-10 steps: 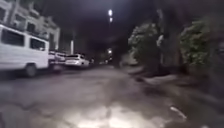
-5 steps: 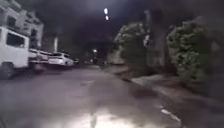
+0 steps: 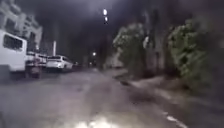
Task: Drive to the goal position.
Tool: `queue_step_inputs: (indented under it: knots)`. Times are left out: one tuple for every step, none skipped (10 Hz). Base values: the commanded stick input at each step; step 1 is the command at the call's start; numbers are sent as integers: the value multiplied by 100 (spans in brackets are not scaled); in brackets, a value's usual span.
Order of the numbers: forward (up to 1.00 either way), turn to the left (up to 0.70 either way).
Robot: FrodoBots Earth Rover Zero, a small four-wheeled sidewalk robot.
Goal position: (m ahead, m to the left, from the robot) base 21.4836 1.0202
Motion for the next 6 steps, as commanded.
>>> queue_step_inputs:
  knots:
    - [50, 0]
    - [50, 0]
    - [50, 0]
    - [50, 0]
    - [50, 0]
    - [50, 0]
